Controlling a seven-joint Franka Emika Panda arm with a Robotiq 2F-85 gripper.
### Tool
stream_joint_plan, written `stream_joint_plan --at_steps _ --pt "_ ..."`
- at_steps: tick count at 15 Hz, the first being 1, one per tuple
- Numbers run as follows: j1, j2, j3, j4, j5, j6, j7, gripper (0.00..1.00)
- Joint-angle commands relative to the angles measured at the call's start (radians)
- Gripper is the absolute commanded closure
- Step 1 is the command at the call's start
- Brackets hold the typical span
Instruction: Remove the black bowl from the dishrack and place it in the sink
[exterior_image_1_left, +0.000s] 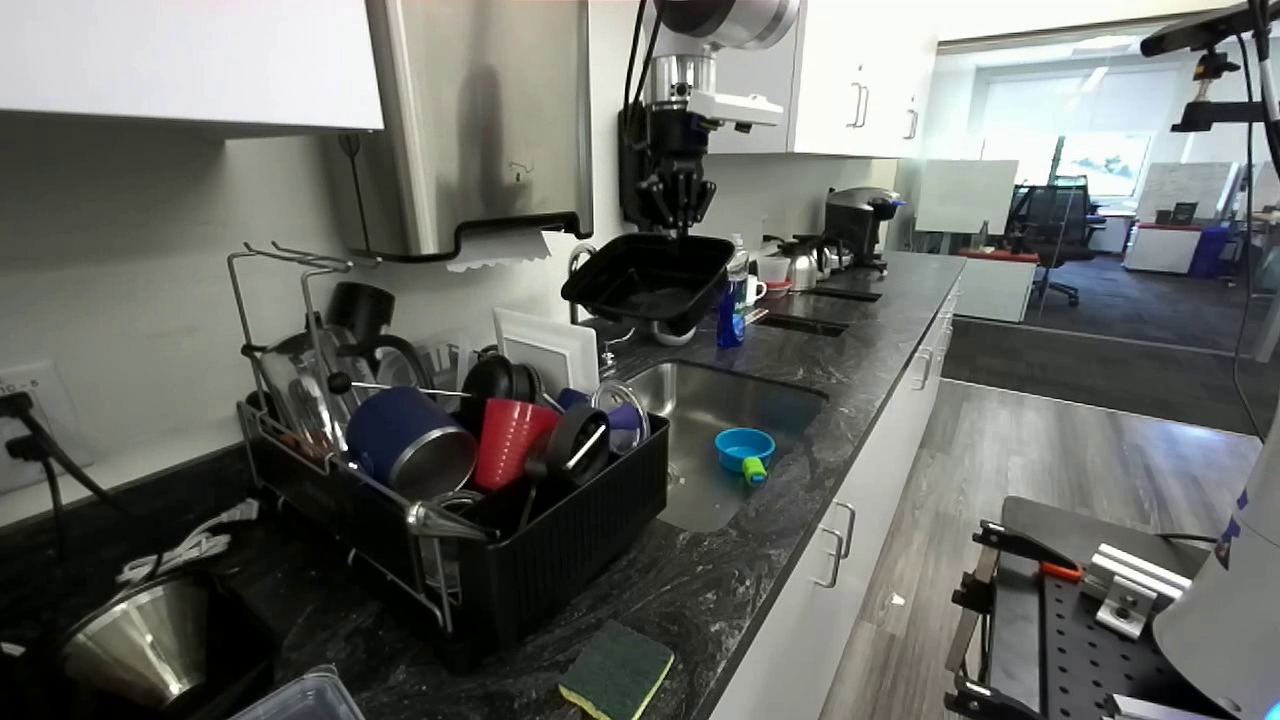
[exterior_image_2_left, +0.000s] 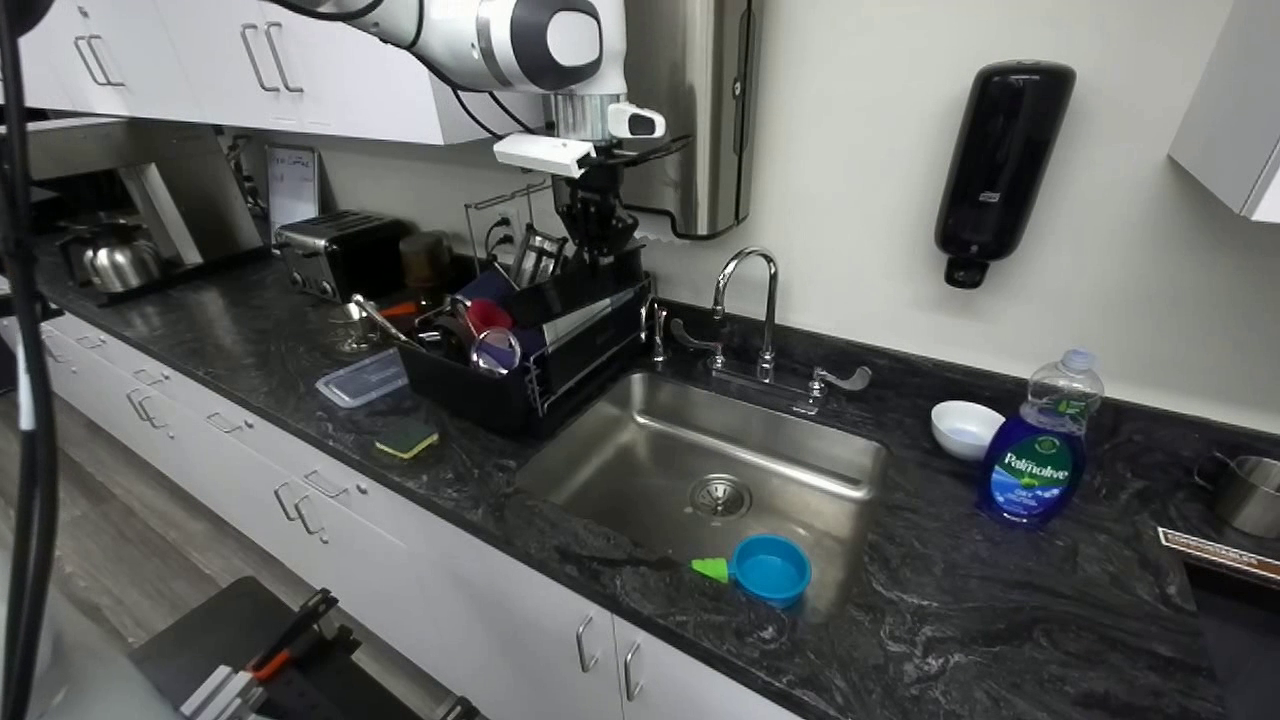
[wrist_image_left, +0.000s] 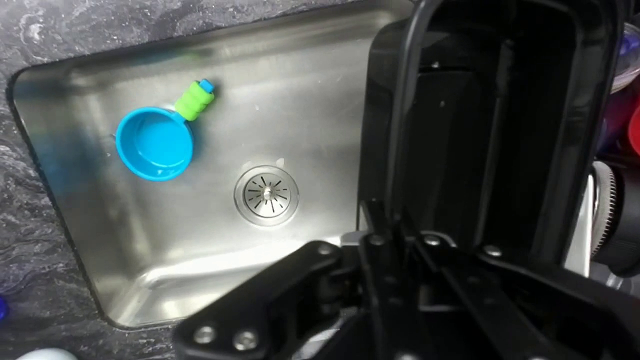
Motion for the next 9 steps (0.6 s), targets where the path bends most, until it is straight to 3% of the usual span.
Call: stream_joint_plan --at_steps 1,9 --pt "-0.023 -0.010 -0.002 -0.061 0.054 0.057 -0.033 0.98" --pt "-0.066 0.019 -0.004 -0.150 0.183 0.173 -0.166 0.98"
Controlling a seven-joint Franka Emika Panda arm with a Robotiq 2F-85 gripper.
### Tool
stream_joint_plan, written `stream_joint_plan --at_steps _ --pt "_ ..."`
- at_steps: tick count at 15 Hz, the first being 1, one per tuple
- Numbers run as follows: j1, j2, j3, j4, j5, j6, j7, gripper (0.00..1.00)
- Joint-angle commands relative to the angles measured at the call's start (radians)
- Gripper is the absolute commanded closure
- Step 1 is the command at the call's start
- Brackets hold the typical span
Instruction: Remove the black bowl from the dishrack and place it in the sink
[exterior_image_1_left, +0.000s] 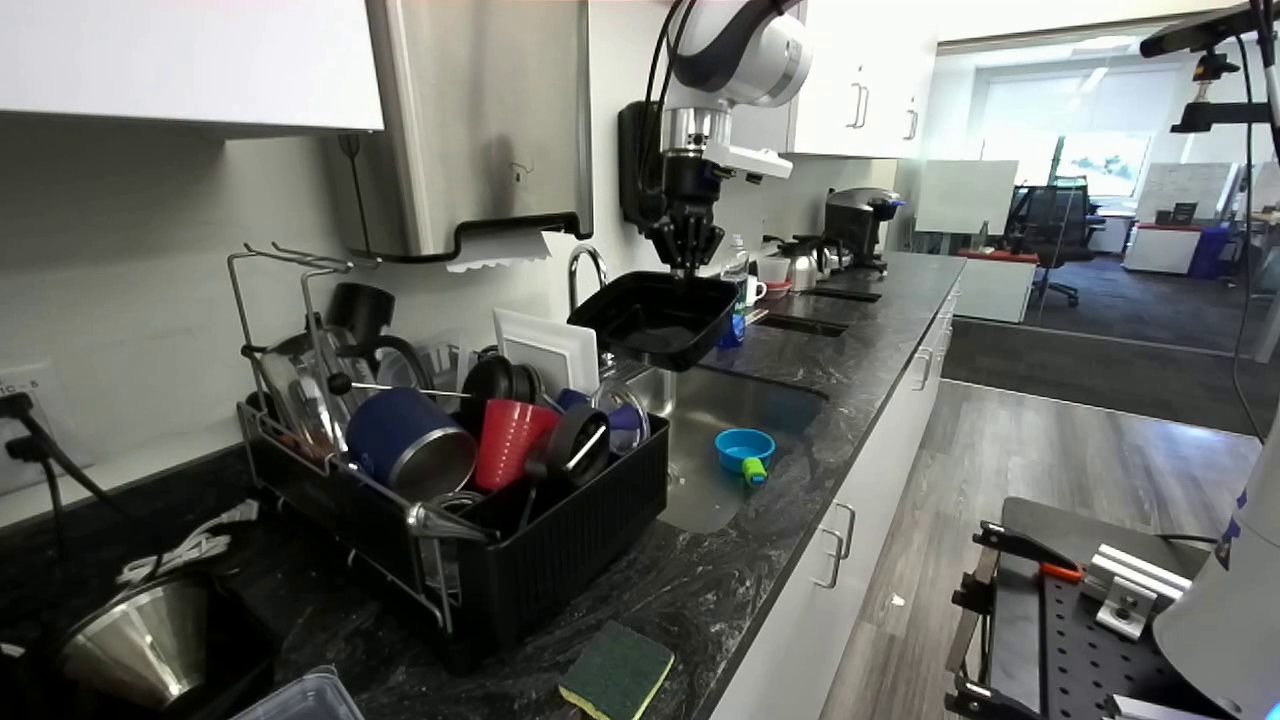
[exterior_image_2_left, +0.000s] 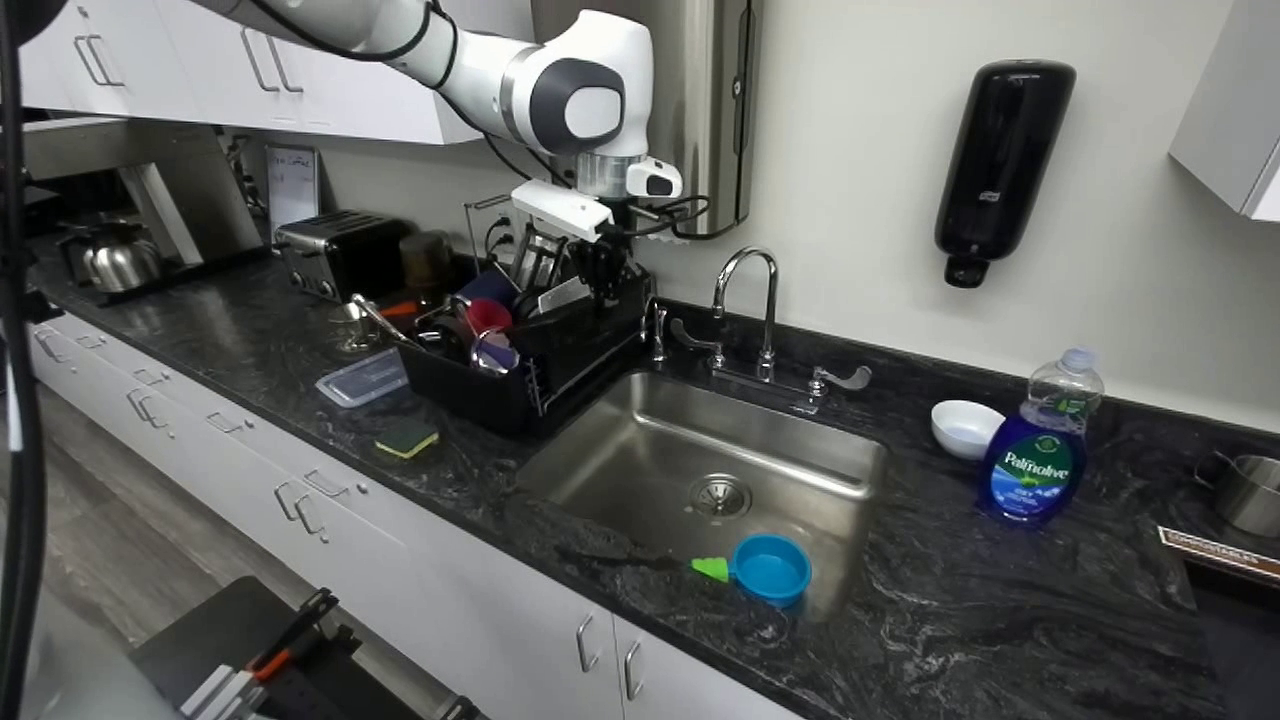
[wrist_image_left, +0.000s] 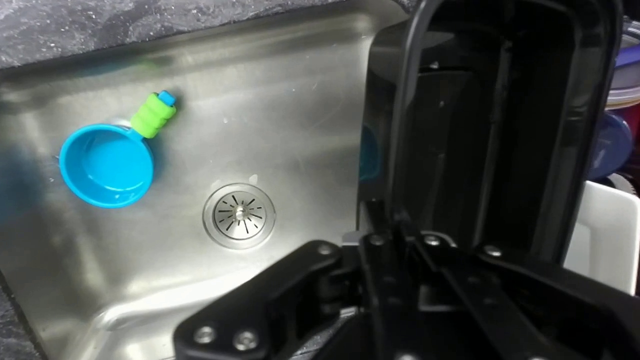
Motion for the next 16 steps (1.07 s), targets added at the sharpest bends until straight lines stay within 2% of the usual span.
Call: stream_joint_plan --at_steps 1,12,16 --pt "-0.028 0.009 0.003 -0.032 0.065 0.051 -0.079 0.98" --pt "-0.105 0.070 -0.034 -0.035 0.096 0.096 -0.165 0.98" --pt "-0.105 0.080 -0.028 -0.032 0.095 0.132 -0.154 0.98"
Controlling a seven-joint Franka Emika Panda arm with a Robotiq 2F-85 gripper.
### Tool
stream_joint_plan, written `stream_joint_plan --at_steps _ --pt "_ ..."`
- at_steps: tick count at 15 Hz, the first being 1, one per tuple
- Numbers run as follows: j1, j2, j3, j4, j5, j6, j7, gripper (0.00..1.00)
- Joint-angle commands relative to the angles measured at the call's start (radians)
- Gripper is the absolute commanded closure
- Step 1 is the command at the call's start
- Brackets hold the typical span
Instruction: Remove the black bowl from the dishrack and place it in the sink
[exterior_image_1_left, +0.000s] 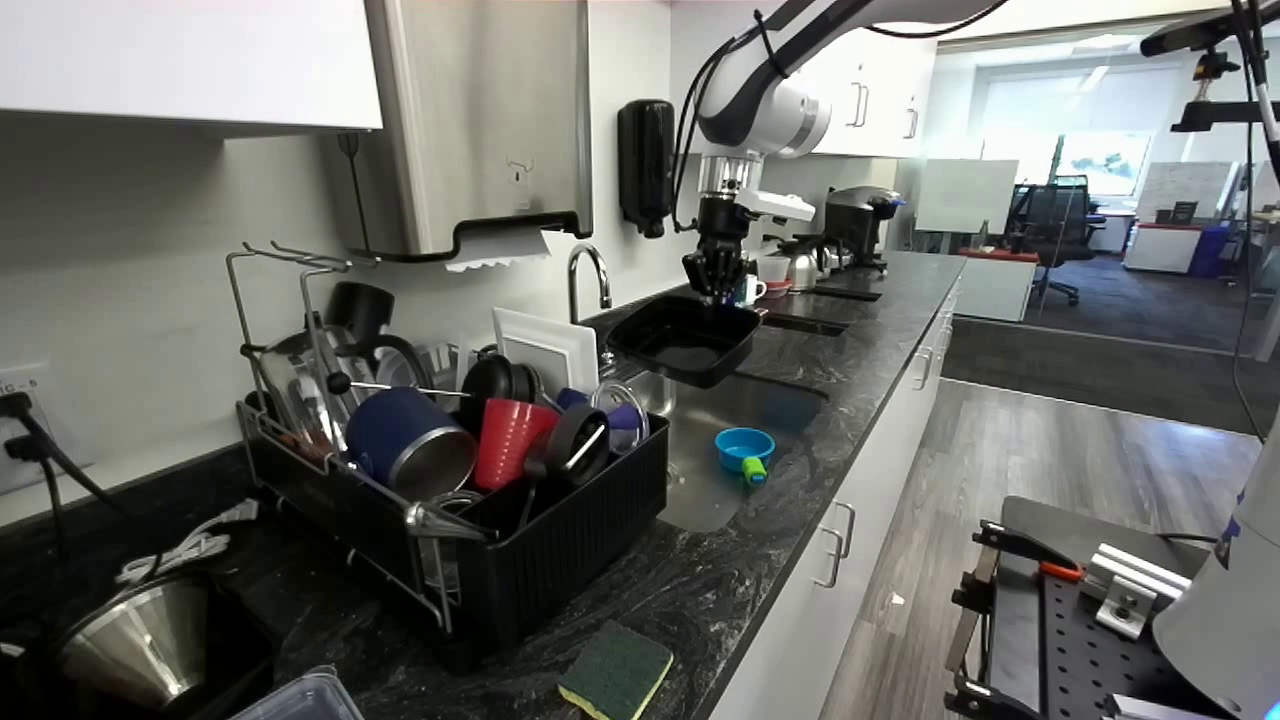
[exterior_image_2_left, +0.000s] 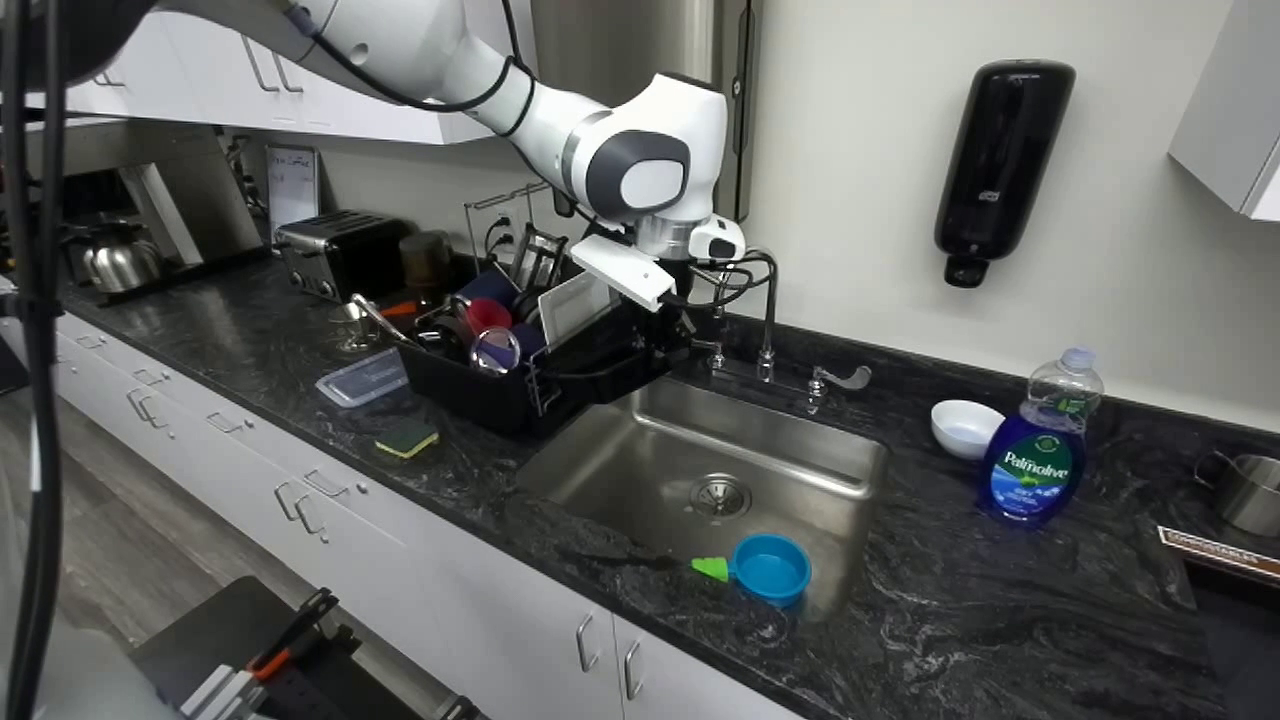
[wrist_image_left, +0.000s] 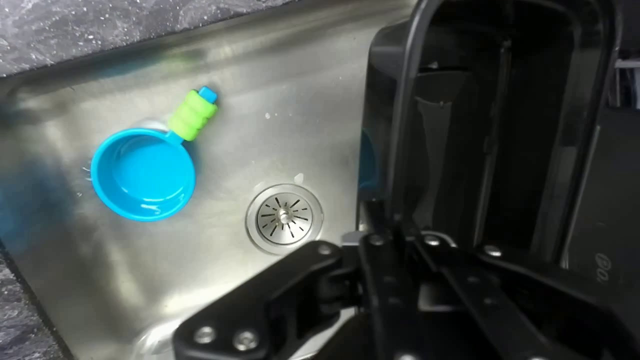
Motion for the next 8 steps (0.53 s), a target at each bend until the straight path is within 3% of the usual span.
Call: stream_joint_plan --at_steps 1,8 --pt "0.003 -0.004 0.018 0.002 0.023 0.039 -0.013 0.98" --pt "0.045 -0.020 0.056 0.025 0.011 0.055 -0.006 0.98"
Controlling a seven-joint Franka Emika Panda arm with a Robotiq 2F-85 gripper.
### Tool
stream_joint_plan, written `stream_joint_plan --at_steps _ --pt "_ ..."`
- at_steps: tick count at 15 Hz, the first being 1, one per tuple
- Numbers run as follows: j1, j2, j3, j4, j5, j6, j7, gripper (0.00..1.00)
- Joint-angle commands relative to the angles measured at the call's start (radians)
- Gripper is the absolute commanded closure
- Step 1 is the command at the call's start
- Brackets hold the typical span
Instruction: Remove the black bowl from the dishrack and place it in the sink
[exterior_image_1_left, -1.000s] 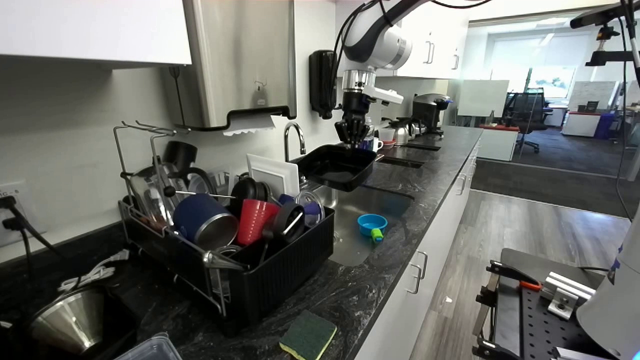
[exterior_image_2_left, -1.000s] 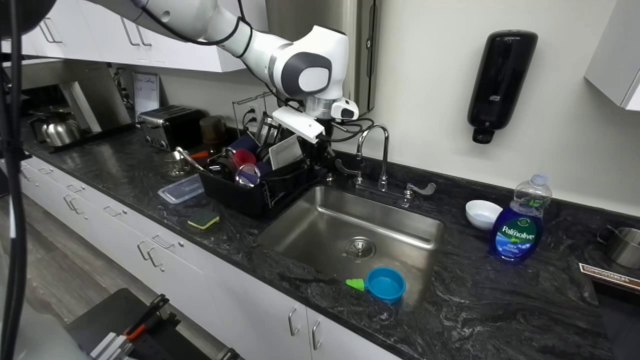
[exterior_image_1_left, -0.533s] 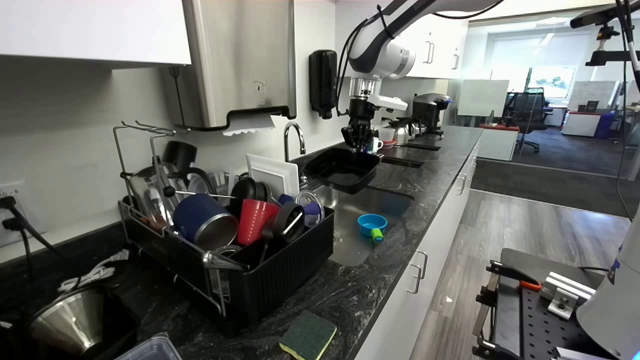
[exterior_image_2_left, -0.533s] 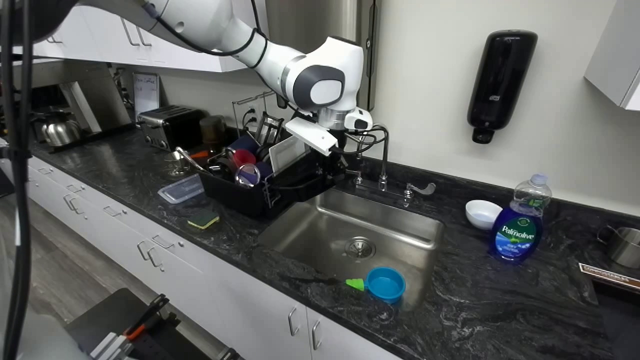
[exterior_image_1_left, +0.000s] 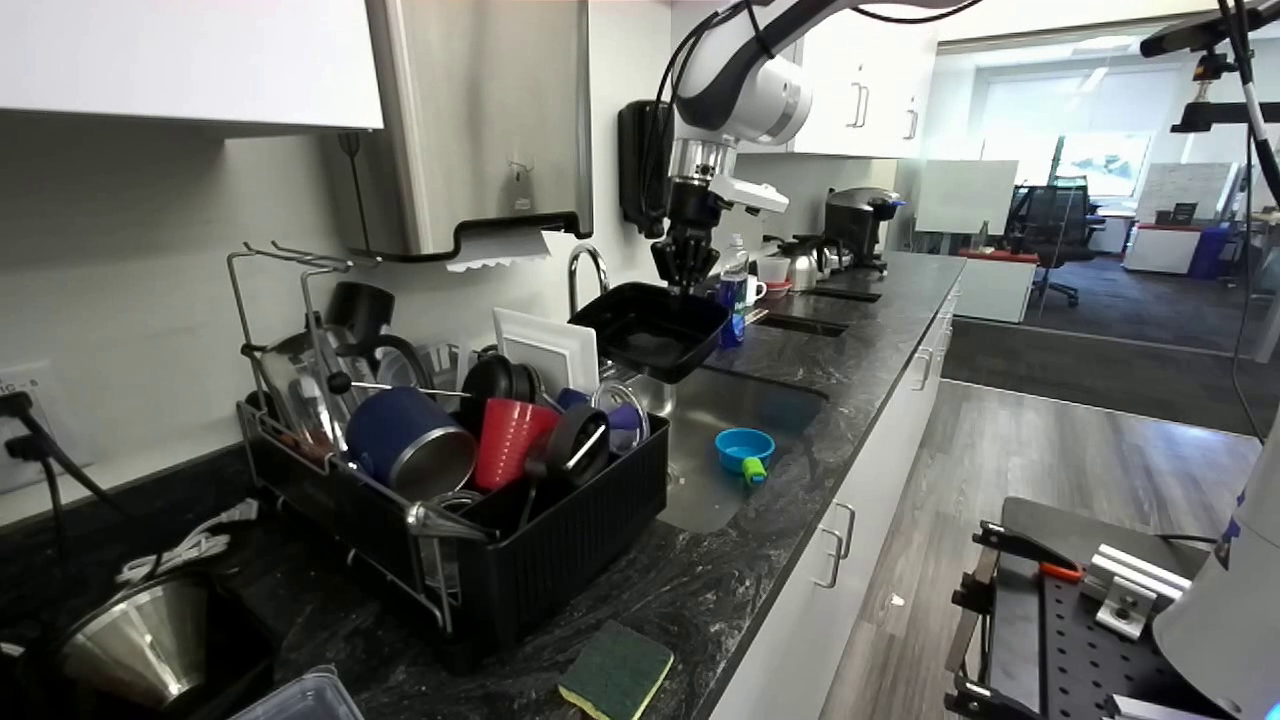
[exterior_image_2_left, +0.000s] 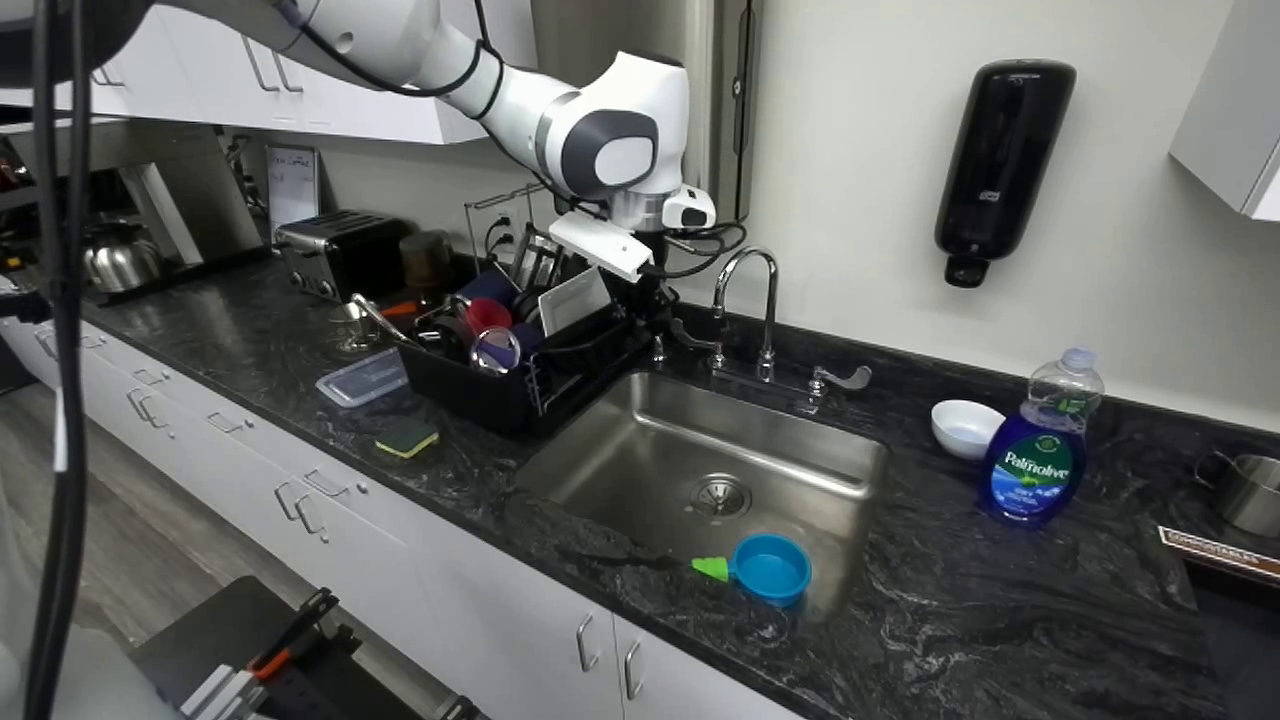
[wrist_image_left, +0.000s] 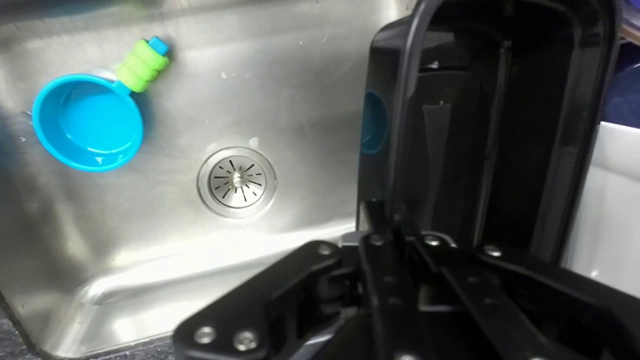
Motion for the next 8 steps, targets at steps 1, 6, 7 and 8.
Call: stream_joint_plan --at_steps 1,6,7,8 --pt "0.008 -0.008 0.009 -0.001 0.009 0.014 -0.010 0.98" --pt "-0.013 0.010 -0.011 0.002 0.006 0.007 -0.020 0.98" --pt "-0.021 0.013 -0.020 0.002 0.003 0.007 -0.022 0.98" --pt "-0.030 0.017 -0.029 0.003 0.003 0.007 -0.025 0.98"
